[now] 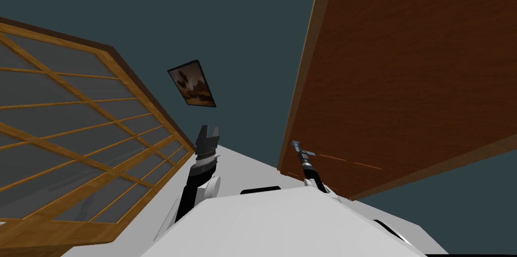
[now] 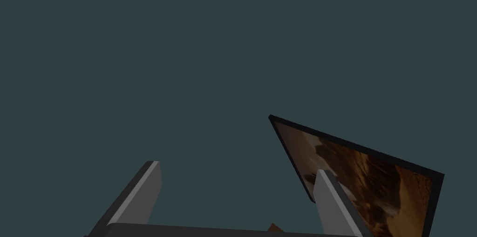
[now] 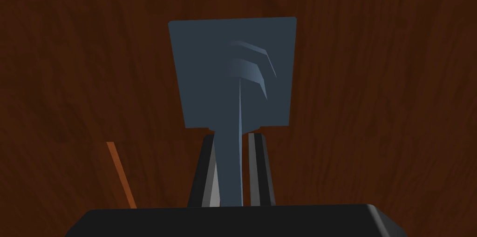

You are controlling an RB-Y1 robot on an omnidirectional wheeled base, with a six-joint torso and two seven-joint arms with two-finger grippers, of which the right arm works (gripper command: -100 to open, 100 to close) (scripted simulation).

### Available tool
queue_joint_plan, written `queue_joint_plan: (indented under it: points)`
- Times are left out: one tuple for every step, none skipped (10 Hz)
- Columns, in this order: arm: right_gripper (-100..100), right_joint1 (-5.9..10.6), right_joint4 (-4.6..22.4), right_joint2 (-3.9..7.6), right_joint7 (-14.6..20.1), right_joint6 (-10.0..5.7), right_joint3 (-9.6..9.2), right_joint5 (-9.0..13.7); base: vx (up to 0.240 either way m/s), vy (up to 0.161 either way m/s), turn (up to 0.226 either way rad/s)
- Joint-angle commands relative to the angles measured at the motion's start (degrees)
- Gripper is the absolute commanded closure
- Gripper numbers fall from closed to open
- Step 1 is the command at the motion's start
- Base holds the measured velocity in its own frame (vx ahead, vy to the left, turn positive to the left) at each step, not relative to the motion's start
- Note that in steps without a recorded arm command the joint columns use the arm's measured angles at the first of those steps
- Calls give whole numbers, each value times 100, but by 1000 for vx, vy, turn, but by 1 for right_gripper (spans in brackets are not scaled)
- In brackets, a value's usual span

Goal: Pull the door open

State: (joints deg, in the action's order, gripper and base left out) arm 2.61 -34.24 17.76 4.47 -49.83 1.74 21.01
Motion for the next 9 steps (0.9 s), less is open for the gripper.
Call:
queue_joint_plan:
  points:
    - [100, -66, -32, 42, 88, -19, -85, -44, -180, -24, 104]
    - [100, -92, -47, 78, 150, -38, -144, -76, -228, 15, 87]
    - [100, -119, -63, 114, 212, -58, -204, -108, -225, 2, 75]
    - [100, -157, -86, 167, 303, -86, -292, -154, -259, -21, 137]
    - [100, -181, -100, 199, 358, -103, -345, -183, -247, -47, 108]
    - [100, -209, -118, 239, 426, -124, -410, -218, -211, -63, 106]
    - [100, -223, -126, 257, 457, -134, -440, -234, -199, -22, 92]
    - [100, -223, -122, 234, 423, -109, -419, -222, -88, 1, 18]
    - [100, -292, -146, 291, 518, -168, -522, -261, -137, -18, 86]
